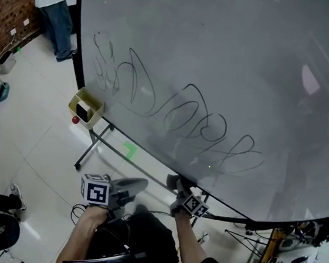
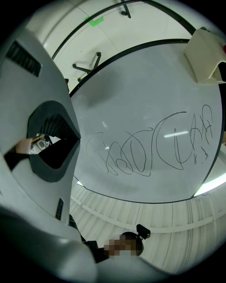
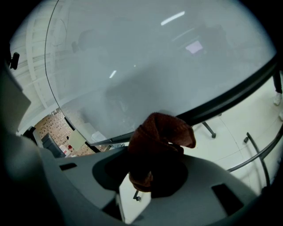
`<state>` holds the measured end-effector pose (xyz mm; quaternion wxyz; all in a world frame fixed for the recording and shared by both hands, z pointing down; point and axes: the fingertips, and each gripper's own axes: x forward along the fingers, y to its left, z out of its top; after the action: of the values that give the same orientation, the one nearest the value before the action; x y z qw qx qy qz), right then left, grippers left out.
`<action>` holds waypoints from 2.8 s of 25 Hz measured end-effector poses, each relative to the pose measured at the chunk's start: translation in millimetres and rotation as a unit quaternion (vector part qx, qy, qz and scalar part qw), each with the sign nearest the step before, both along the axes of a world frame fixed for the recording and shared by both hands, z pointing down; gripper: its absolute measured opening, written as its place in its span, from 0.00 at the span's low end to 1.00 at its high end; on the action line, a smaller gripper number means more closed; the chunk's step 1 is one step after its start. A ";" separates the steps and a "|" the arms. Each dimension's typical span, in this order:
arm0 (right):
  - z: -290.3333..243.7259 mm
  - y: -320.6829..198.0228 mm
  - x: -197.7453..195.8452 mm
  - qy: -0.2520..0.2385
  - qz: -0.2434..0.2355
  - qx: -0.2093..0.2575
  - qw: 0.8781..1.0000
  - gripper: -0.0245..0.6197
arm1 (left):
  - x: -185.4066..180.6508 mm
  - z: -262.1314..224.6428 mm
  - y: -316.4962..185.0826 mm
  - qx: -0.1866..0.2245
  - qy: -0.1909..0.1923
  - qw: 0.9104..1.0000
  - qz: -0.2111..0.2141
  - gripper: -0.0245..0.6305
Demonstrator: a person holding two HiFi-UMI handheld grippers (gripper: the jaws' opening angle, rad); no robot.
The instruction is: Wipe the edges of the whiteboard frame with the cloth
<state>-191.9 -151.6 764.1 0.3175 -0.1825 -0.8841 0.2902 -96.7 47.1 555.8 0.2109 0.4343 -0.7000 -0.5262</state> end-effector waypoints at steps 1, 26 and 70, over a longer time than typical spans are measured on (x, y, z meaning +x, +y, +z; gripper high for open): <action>-0.3 4.4 -1.2 -0.001 0.000 -0.004 1.000 0.24 | 1.5 0.2 3.6 0.000 0.000 1.000 -0.002 0.02; 6.6 66.3 -11.4 0.013 -0.027 -0.031 0.999 0.24 | -62.7 19.6 45.9 -0.018 0.031 0.999 -0.007 0.02; 23.7 190.5 -47.9 0.019 0.069 0.053 0.996 0.24 | -78.6 23.7 159.3 -0.061 -0.035 0.974 0.218 0.02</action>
<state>-239.7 38.9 787.8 0.3226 -0.0983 -0.9025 0.2678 -175.3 206.3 579.5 0.3214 0.5809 -0.6264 -0.4085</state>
